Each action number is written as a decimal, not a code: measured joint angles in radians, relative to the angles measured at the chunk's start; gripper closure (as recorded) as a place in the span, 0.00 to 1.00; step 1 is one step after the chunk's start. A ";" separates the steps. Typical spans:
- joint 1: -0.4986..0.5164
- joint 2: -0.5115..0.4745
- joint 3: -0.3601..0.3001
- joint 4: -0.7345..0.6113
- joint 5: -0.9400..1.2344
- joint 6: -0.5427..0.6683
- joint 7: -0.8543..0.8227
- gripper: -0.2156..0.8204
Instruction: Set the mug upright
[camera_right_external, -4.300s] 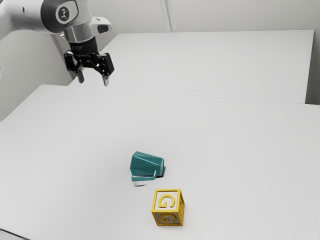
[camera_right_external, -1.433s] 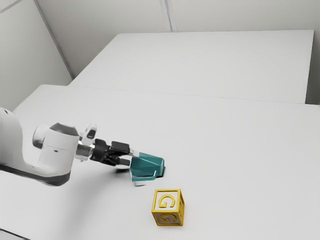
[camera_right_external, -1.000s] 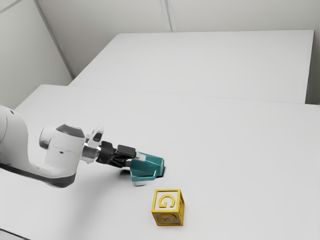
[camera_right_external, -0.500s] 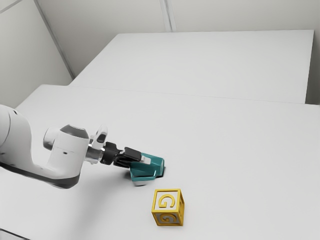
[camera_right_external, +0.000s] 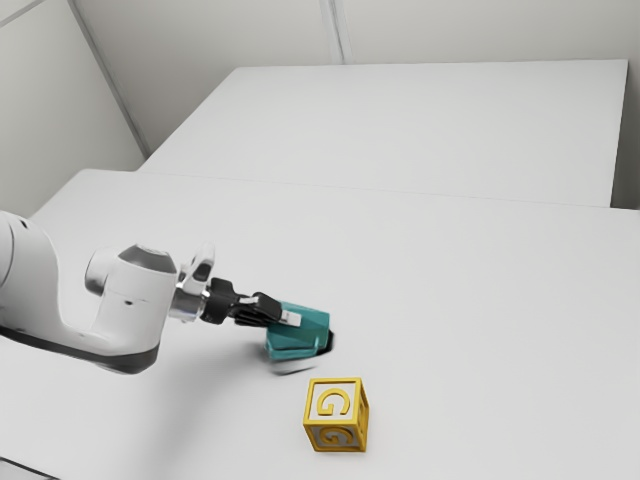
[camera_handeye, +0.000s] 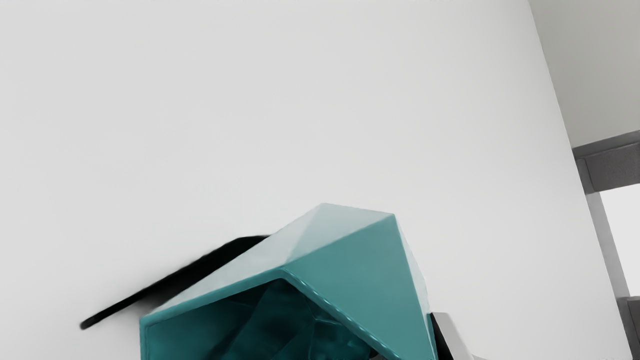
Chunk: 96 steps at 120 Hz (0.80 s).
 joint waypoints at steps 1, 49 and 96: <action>0.000 -0.001 0.000 0.000 0.000 0.000 0.000 0.90; -0.010 -0.104 -0.003 0.023 0.086 0.002 -0.005 0.96; 0.017 -0.117 -0.009 0.241 0.904 -0.094 -0.276 0.96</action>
